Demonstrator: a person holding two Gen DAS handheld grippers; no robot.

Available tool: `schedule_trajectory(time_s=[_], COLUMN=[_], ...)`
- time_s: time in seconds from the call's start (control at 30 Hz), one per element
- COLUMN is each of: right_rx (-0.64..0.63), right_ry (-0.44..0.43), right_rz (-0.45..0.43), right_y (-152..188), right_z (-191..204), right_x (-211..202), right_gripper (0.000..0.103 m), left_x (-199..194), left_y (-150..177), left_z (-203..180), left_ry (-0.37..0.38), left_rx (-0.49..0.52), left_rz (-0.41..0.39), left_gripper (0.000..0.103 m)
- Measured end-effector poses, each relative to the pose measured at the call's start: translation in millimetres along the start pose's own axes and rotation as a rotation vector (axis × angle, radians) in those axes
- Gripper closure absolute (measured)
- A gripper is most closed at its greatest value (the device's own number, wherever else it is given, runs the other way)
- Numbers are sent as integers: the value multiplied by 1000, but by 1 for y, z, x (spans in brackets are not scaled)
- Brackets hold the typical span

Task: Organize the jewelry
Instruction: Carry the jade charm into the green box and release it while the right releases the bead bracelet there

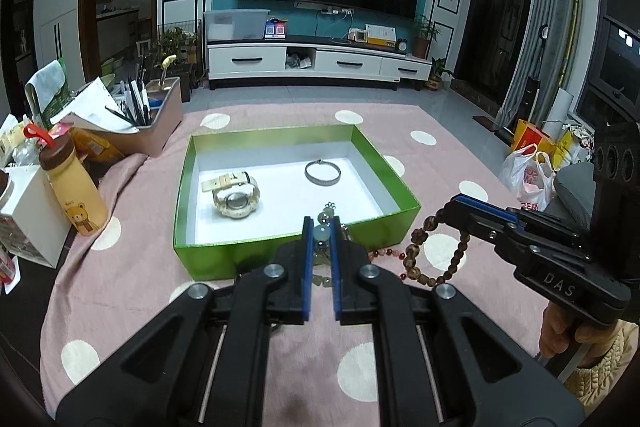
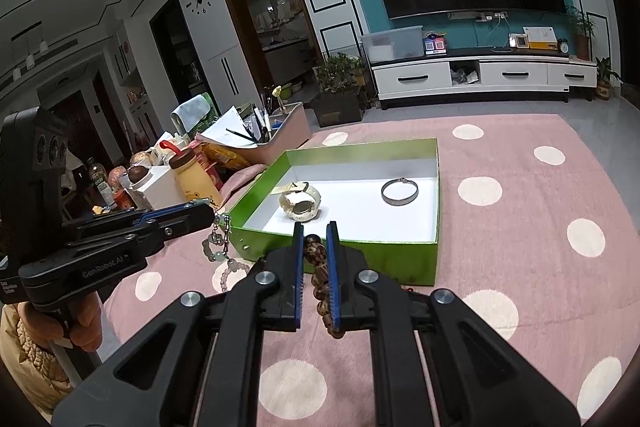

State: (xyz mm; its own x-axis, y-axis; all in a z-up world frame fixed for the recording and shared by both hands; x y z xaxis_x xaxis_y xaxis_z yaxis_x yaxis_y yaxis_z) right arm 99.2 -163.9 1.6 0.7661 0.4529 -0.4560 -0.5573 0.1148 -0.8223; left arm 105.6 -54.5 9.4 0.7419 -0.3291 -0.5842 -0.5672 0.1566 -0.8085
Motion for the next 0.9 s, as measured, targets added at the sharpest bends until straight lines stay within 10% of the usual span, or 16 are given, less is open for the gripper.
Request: schedule_trajectory(time_s=[0.9], right_rx=[-15], right_ry=[24], right_rz=[-42], right_y=[-41], right_z=[-10], right_x=[28], right_gripper=[92], left_x=[27], left_y=[-44], left_z=[34], left_ry=[-67], left_rx=[-2], left_rz=[-37], left_gripper=[96])
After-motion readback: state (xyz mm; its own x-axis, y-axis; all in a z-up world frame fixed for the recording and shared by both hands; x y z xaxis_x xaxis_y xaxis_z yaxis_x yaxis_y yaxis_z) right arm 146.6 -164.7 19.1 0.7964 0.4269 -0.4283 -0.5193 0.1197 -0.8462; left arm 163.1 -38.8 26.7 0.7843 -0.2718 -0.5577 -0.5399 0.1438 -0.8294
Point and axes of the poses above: each gripper's, at about its wrist camera, not at the fingertips, and x roughly the way its jaws point, z to its left, y to its underside, the point moved 7 cm from there along x, roughly the way its jaws point, and after that the axes turned 3 degrees about x, right-handed, at the moved point
